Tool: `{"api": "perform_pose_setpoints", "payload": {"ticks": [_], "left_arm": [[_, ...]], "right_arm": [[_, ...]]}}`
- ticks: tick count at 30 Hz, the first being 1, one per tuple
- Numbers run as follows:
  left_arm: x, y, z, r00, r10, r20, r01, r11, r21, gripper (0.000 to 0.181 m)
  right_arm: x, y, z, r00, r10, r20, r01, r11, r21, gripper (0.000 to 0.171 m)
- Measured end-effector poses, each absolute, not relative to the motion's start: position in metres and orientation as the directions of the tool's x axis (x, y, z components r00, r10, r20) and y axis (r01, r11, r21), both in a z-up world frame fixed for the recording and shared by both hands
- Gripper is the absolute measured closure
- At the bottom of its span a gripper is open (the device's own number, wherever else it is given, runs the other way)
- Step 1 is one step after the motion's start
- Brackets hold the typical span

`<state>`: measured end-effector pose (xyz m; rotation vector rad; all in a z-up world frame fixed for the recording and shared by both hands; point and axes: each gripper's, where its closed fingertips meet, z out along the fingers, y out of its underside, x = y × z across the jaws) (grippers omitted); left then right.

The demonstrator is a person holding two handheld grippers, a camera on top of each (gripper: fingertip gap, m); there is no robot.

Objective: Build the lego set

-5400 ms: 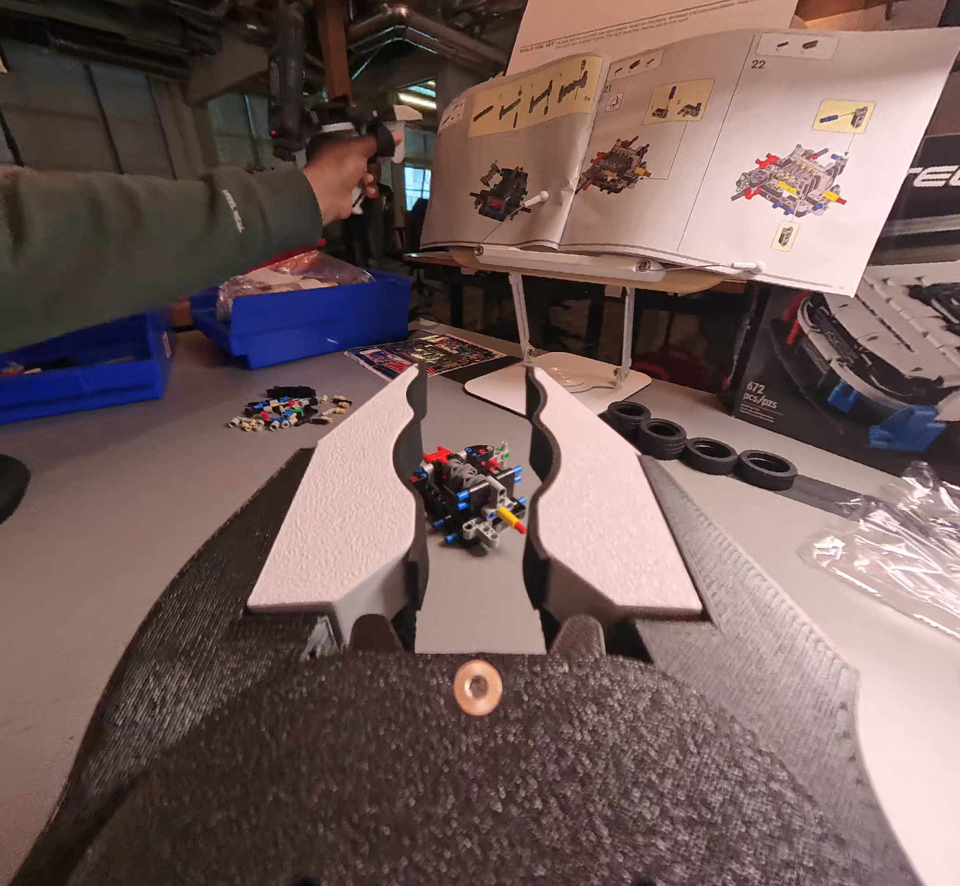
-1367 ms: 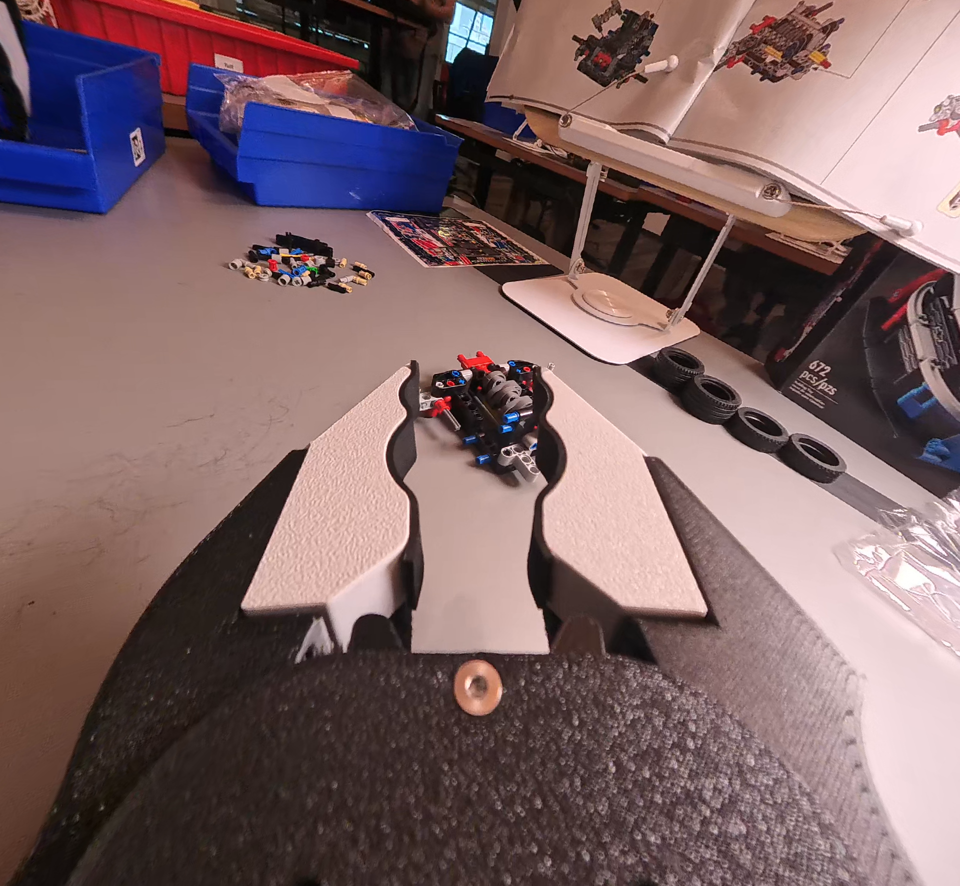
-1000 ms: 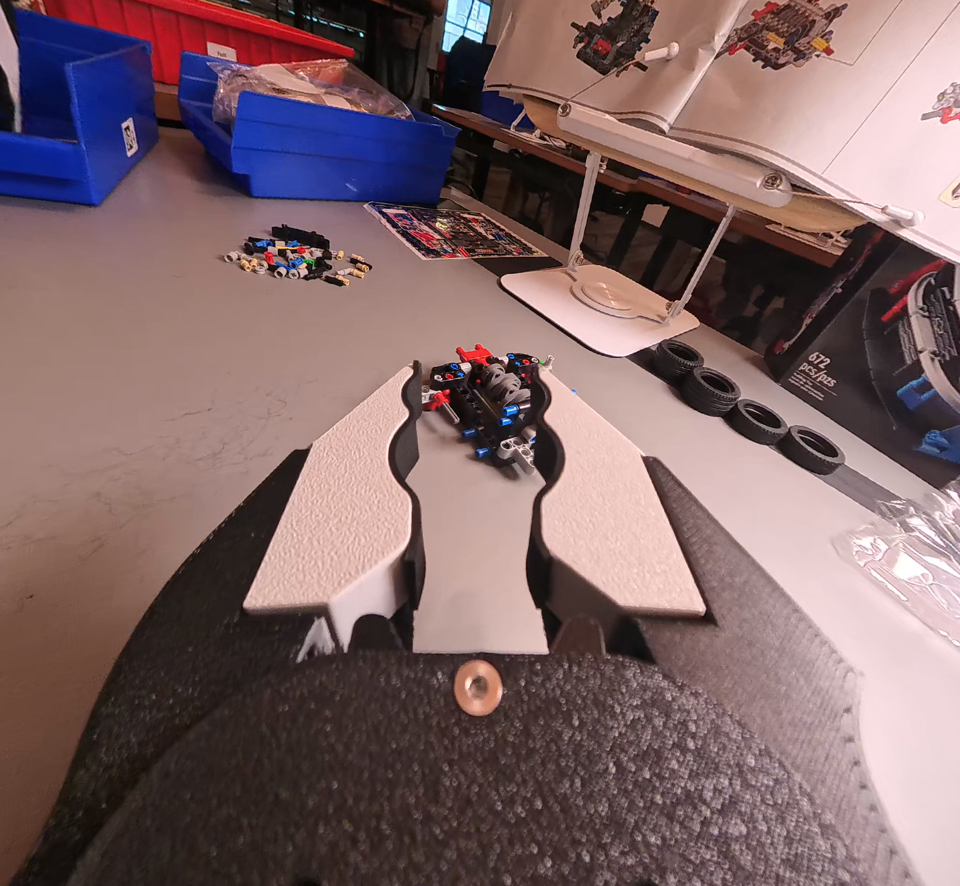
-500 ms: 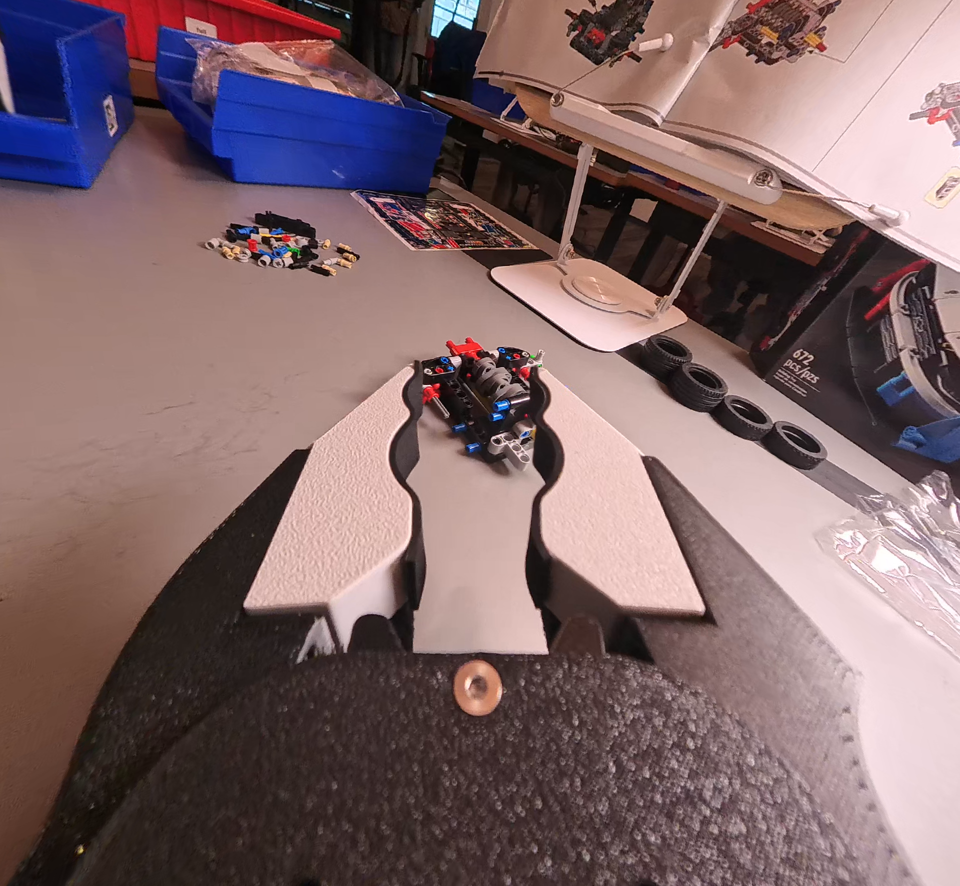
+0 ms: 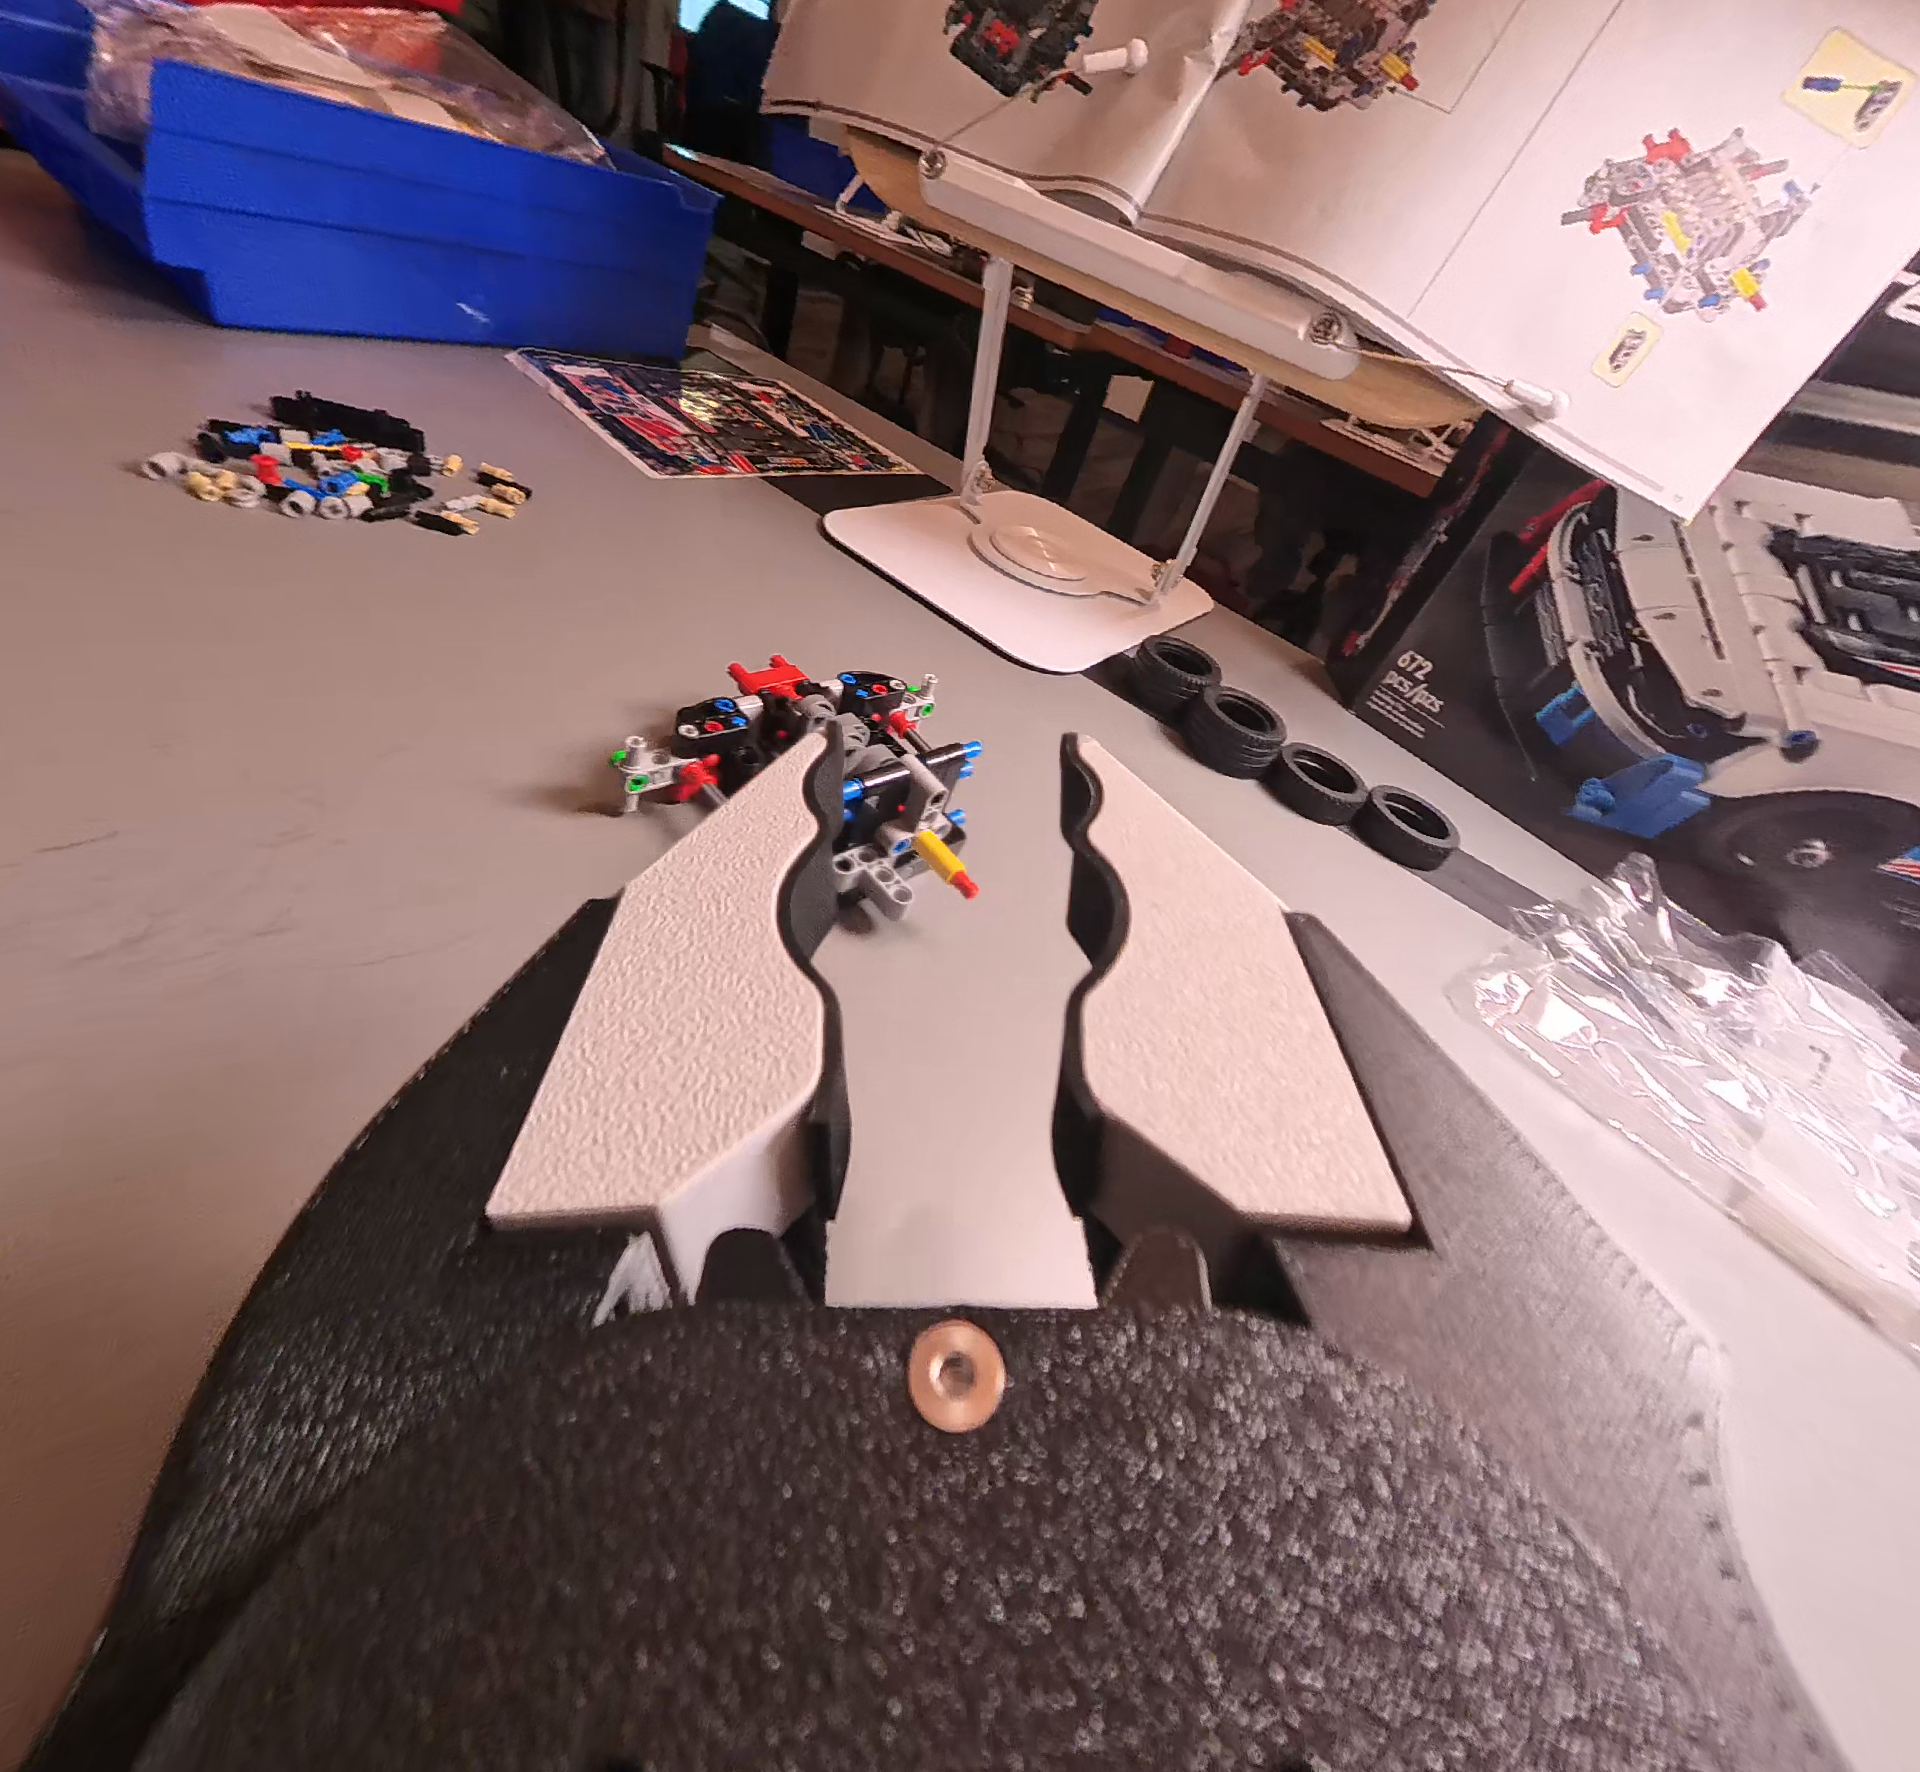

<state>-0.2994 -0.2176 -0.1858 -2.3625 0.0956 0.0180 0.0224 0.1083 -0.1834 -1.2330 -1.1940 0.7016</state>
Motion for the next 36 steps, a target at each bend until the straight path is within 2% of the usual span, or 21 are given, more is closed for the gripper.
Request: {"api": "perform_pose_setpoints", "payload": {"ticks": [4,11,15,21,36], "left_arm": [[-0.310,-0.233,-0.182,0.997,-0.072,-0.038,-0.077,-0.696,-0.714,0.153],[-0.288,-0.243,-0.201,0.984,-0.174,0.048,-0.102,-0.752,-0.651,0.151],[-0.273,-0.245,-0.219,0.969,-0.231,0.091,-0.140,-0.810,-0.570,0.145],[-0.264,-0.244,-0.235,0.962,-0.265,0.067,-0.203,-0.857,-0.474,0.155],[-0.273,-0.245,-0.237,0.980,-0.189,-0.069,-0.201,-0.927,-0.318,0.158]], "right_arm": [[0.029,0.126,-0.181,0.368,0.880,0.301,0.201,0.241,-0.950,0.132],[0.036,0.147,-0.181,0.451,0.853,0.262,0.205,0.186,-0.961,0.132],[0.032,0.147,-0.183,0.439,0.854,0.281,0.223,0.199,-0.954,0.133],[0.040,0.147,-0.175,0.440,0.857,0.268,0.189,0.204,-0.961,0.132],[0.072,0.151,-0.156,0.362,0.906,0.217,0.081,0.201,-0.976,0.133]]}}
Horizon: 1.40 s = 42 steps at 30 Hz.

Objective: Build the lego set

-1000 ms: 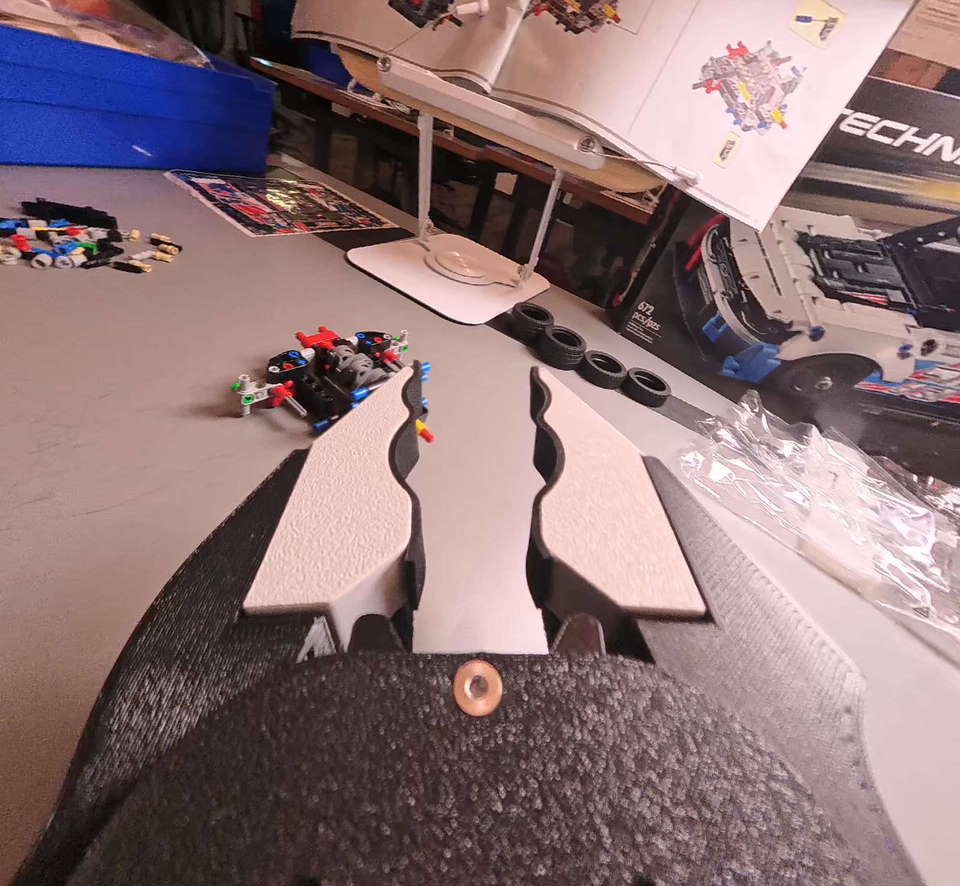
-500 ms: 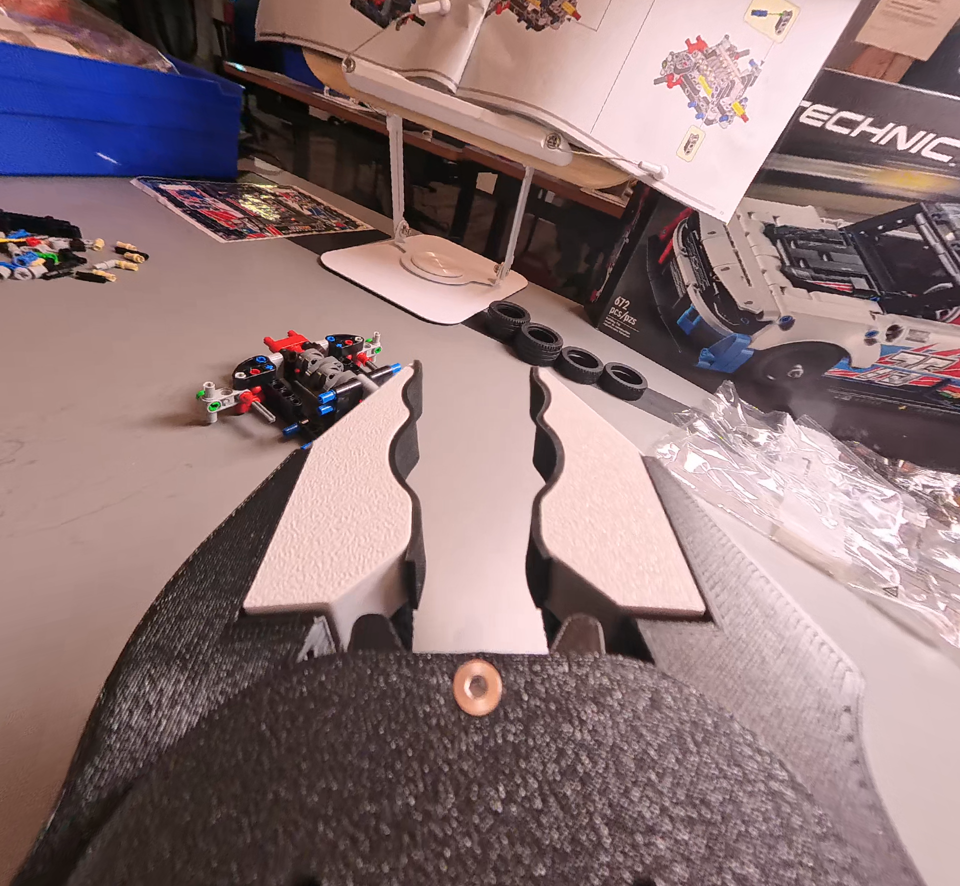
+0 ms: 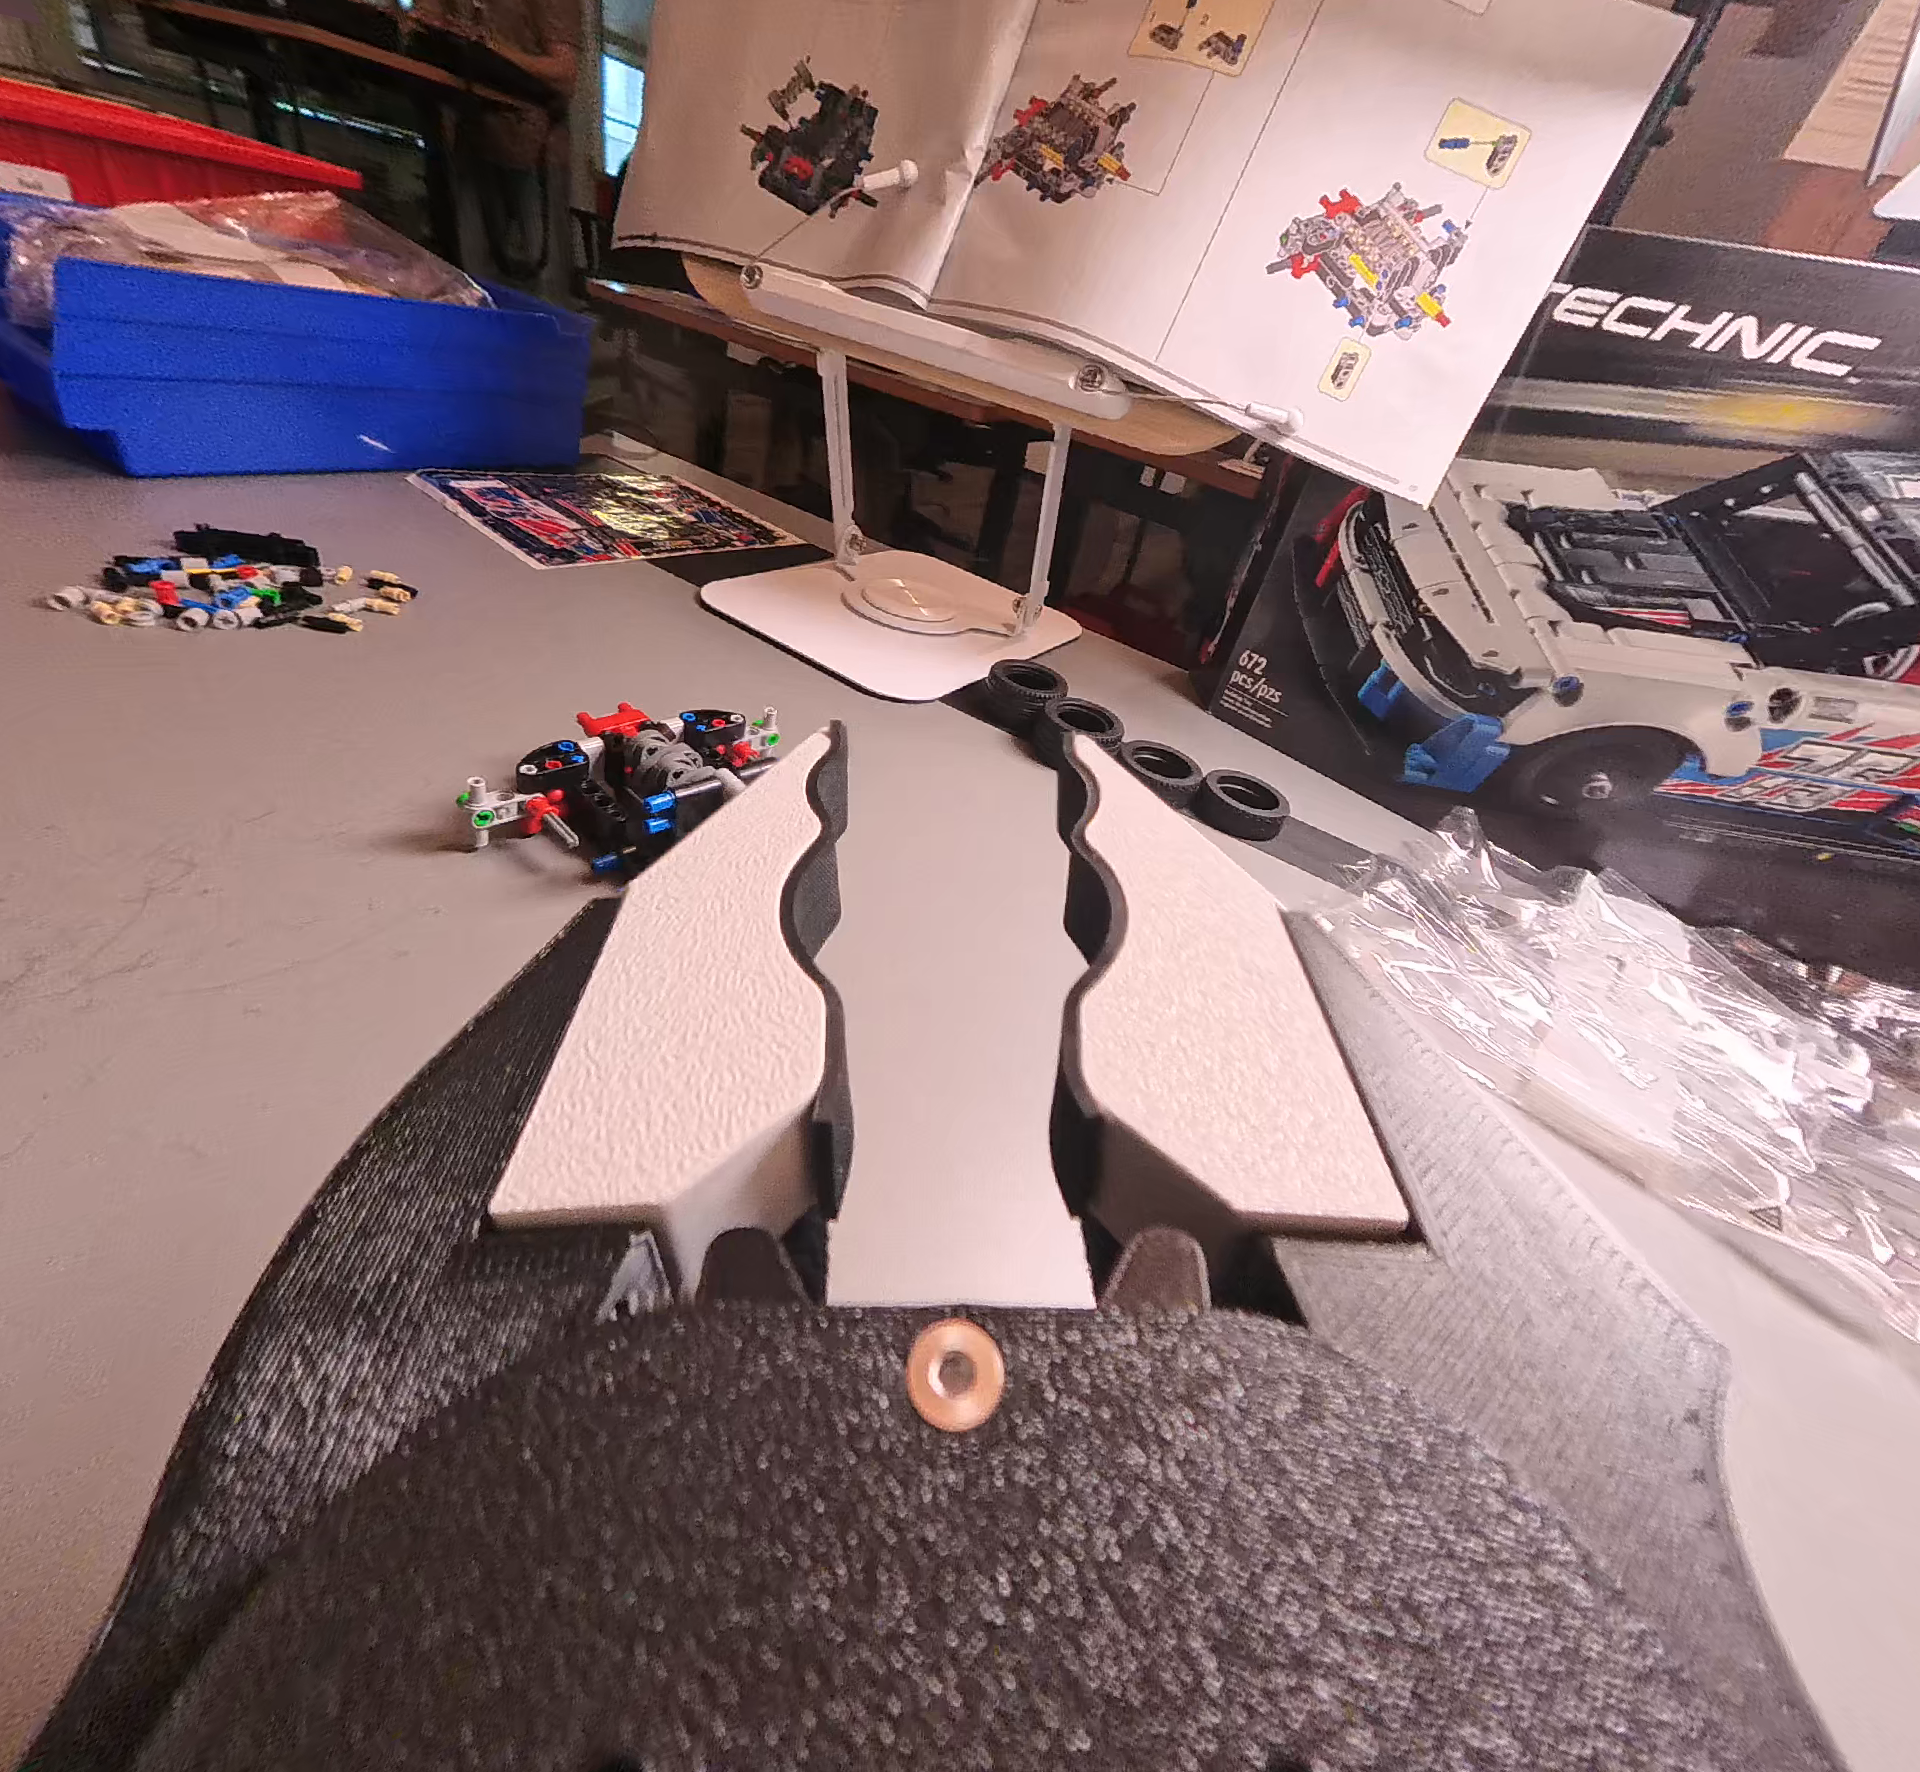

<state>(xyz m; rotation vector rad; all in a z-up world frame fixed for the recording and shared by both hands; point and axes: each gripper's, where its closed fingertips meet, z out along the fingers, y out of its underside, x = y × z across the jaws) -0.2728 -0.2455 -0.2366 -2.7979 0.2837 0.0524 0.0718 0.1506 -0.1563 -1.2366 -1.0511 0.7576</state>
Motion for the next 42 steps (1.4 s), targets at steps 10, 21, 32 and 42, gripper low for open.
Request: {"api": "perform_pose_setpoints", "payload": {"ticks": [10,21,32,42], "left_arm": [[-0.275,-0.250,-0.237,0.970,-0.212,-0.117,-0.237,-0.929,-0.283,0.159],[-0.274,-0.229,-0.217,0.960,-0.156,-0.233,-0.237,-0.895,-0.377,0.160],[-0.247,-0.089,-0.237,0.981,0.136,-0.136,-0.012,-0.663,-0.748,0.176],[-0.267,-0.087,-0.271,0.967,0.218,-0.134,0.058,-0.698,-0.714,0.172]], "right_arm": [[0.070,0.138,-0.151,0.311,0.930,0.195,0.038,0.193,-0.980,0.134],[0.069,0.133,-0.150,0.301,0.936,0.185,0.032,0.184,-0.982,0.134],[0.071,0.120,-0.143,0.259,0.944,0.203,0.007,0.208,-0.978,0.136],[0.076,0.119,-0.132,0.245,0.959,0.142,-0.051,0.160,-0.986,0.137]]}}
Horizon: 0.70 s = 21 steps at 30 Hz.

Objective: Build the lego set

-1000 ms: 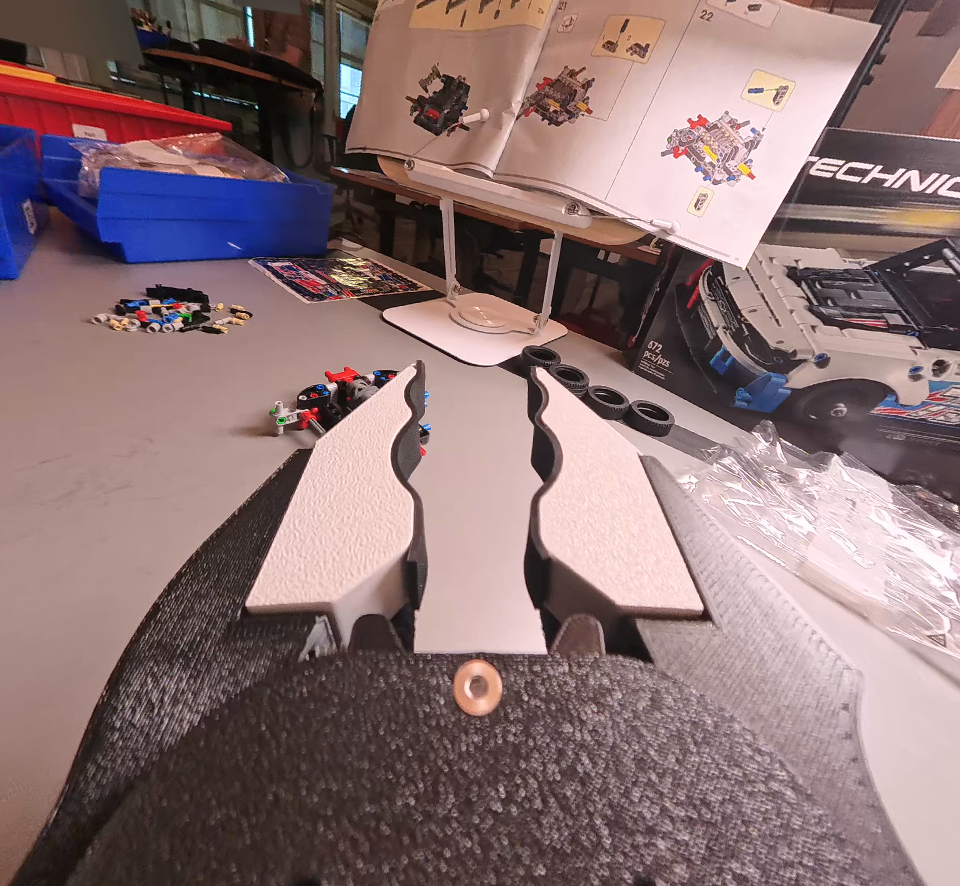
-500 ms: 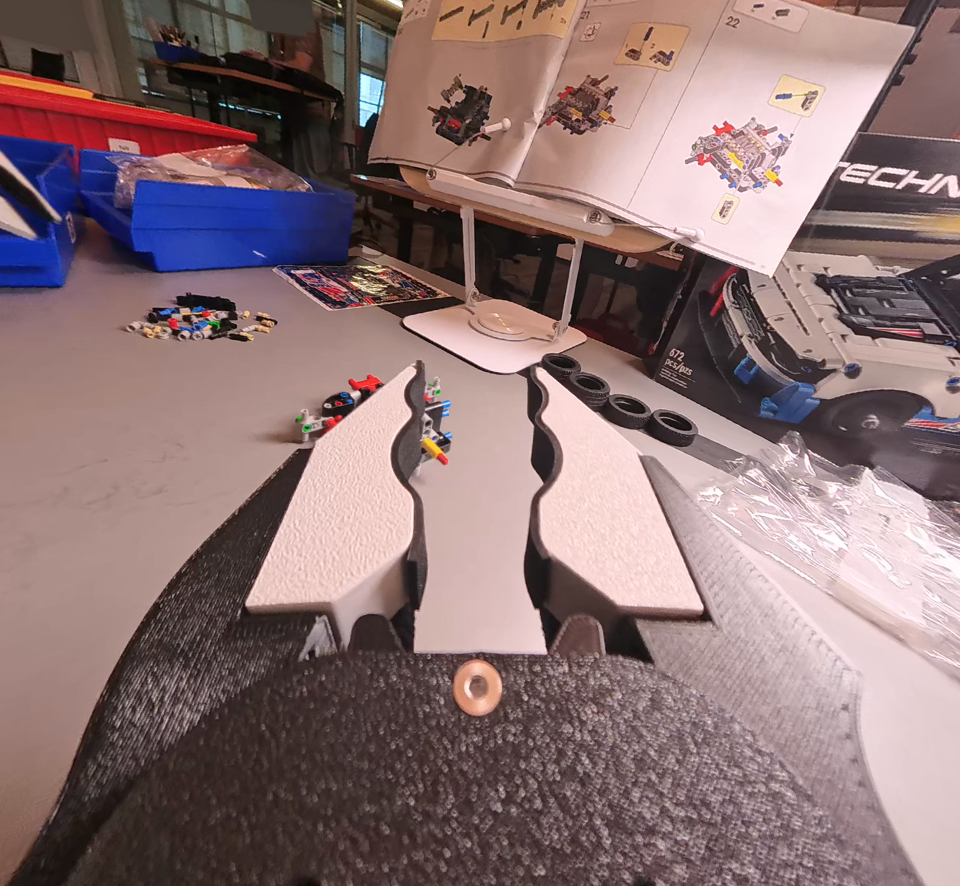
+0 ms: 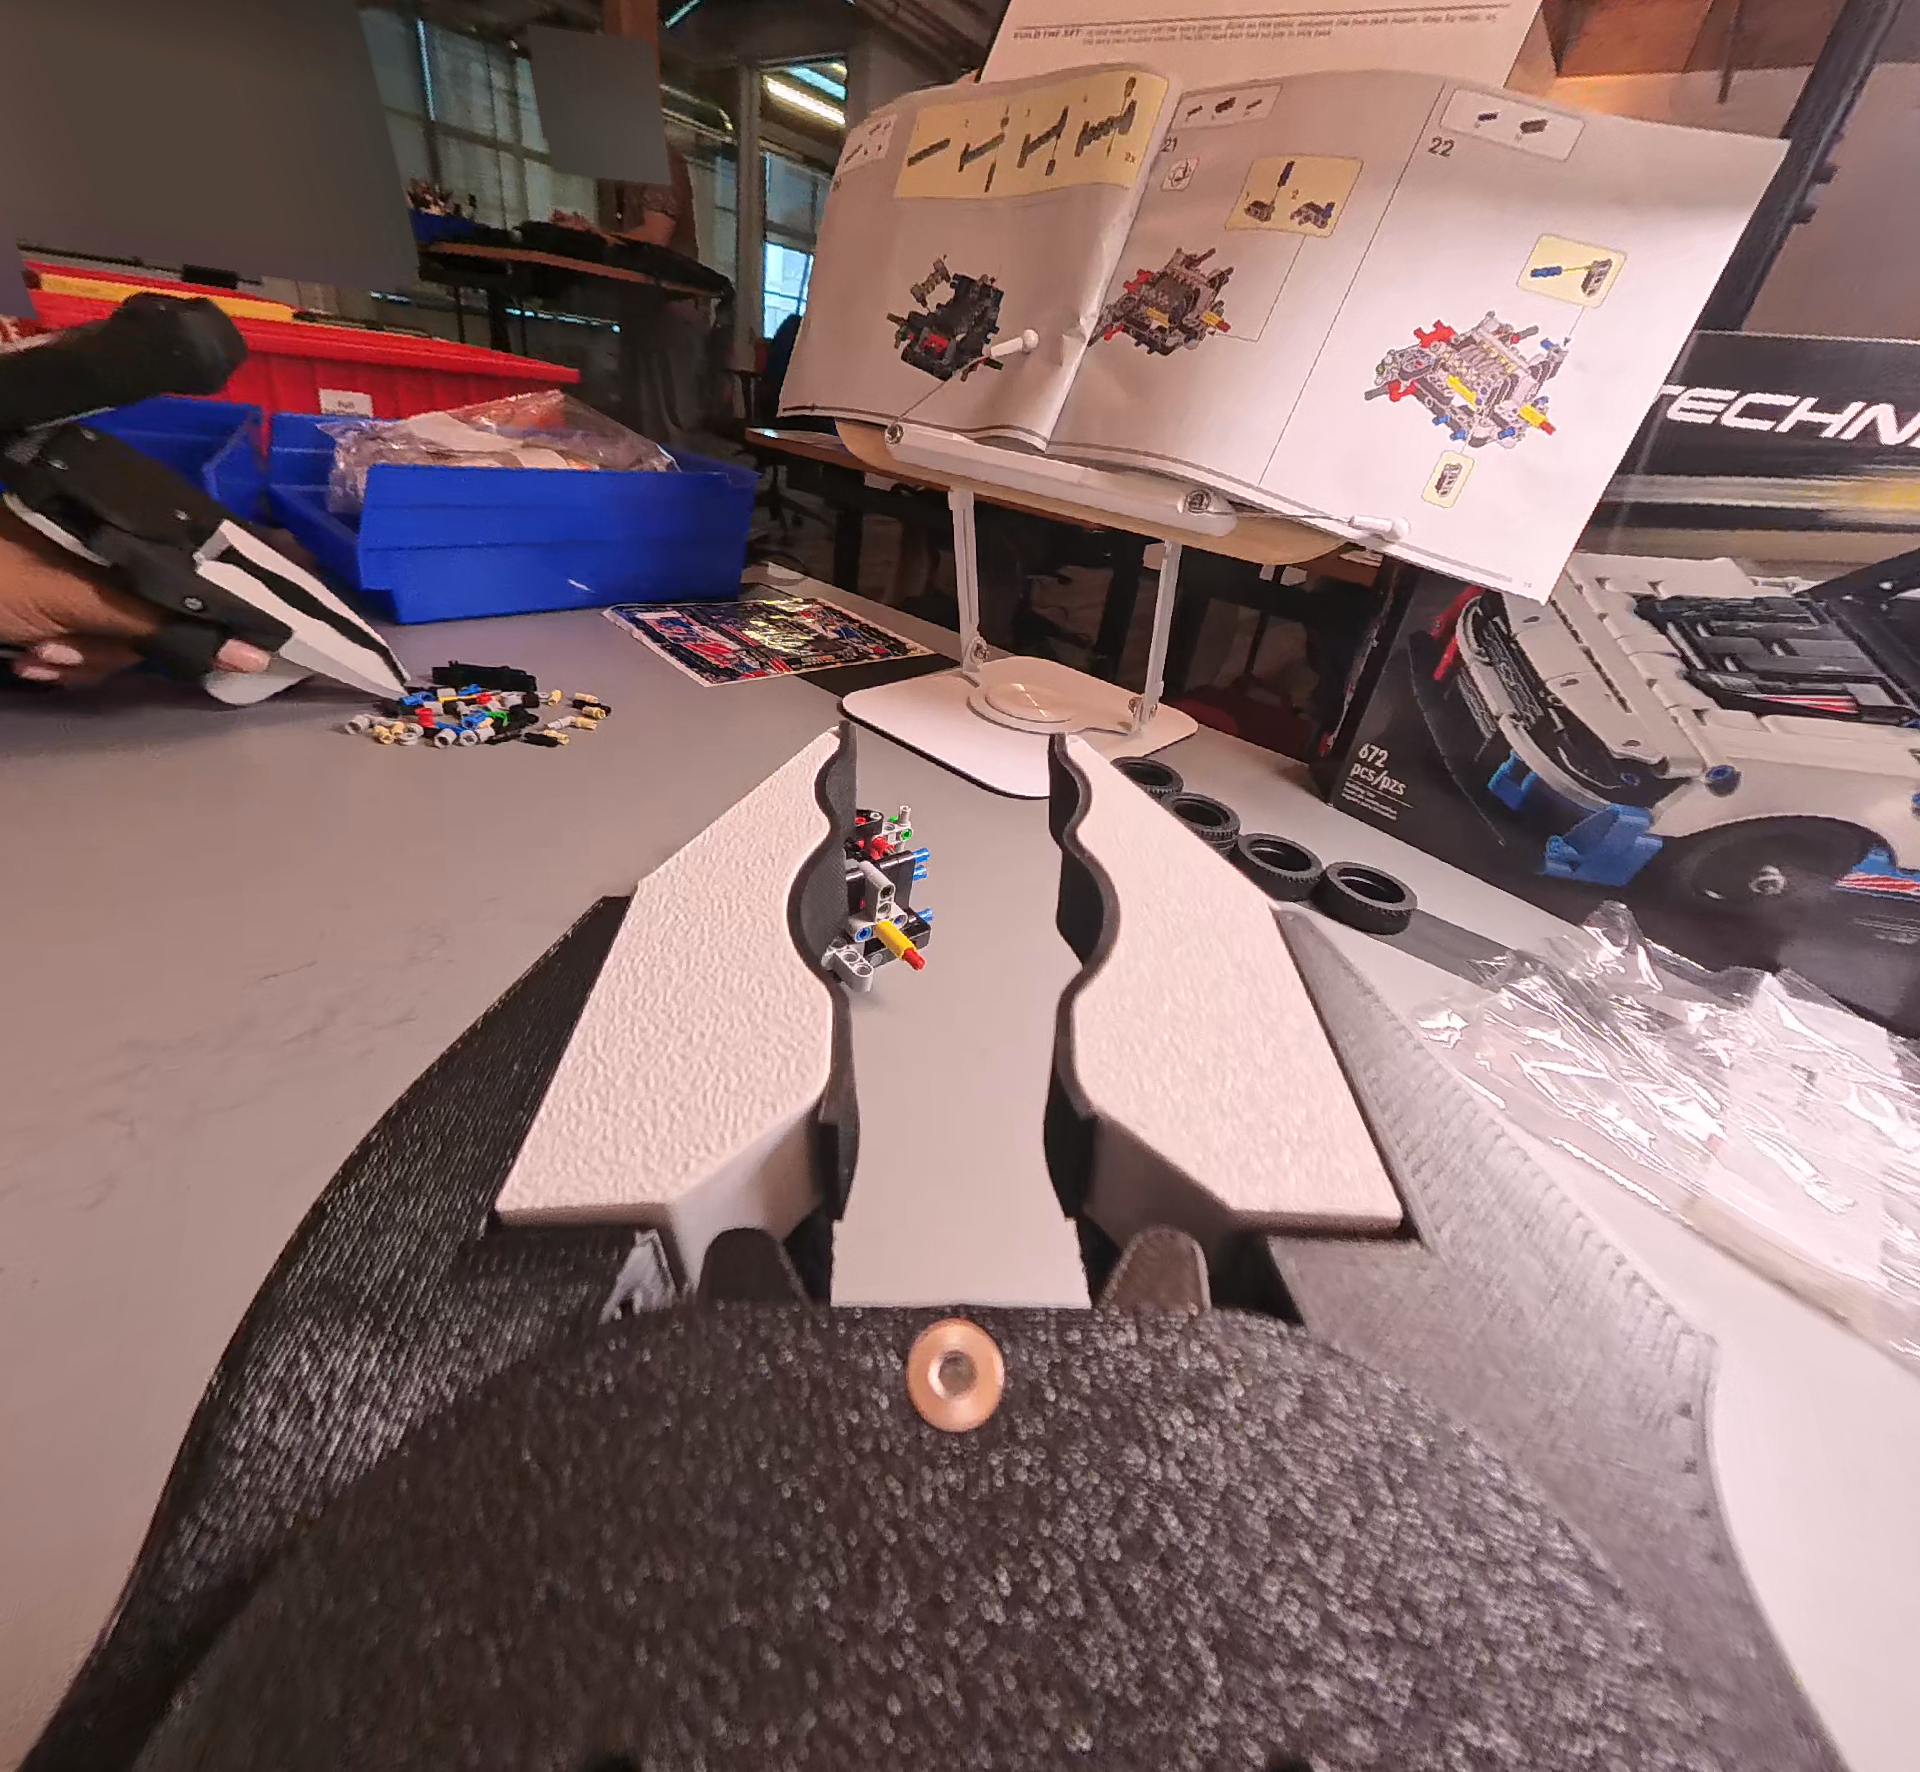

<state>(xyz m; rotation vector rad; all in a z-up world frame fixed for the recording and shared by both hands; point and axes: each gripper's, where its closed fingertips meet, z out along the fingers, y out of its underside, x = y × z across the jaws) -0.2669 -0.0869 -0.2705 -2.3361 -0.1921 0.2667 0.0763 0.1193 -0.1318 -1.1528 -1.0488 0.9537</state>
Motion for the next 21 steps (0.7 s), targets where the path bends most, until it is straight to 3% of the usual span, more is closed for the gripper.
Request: {"api": "perform_pose_setpoints", "payload": {"ticks": [11,14,21], "left_arm": [[-0.267,-0.086,-0.271,0.978,0.180,-0.102,0.049,-0.681,-0.730,0.169],[-0.268,-0.085,-0.271,0.977,0.165,-0.132,0.017,-0.687,-0.727,0.179],[-0.267,-0.086,-0.257,0.965,0.158,-0.210,-0.057,-0.656,-0.753,0.180]], "right_arm": [[0.069,0.120,-0.144,0.247,0.963,0.109,-0.022,0.118,-0.993,0.137],[0.067,0.120,-0.147,0.244,0.964,0.107,-0.013,0.114,-0.993,0.137],[0.070,0.123,-0.146,0.251,0.962,0.104,-0.016,0.111,-0.994,0.137]]}}
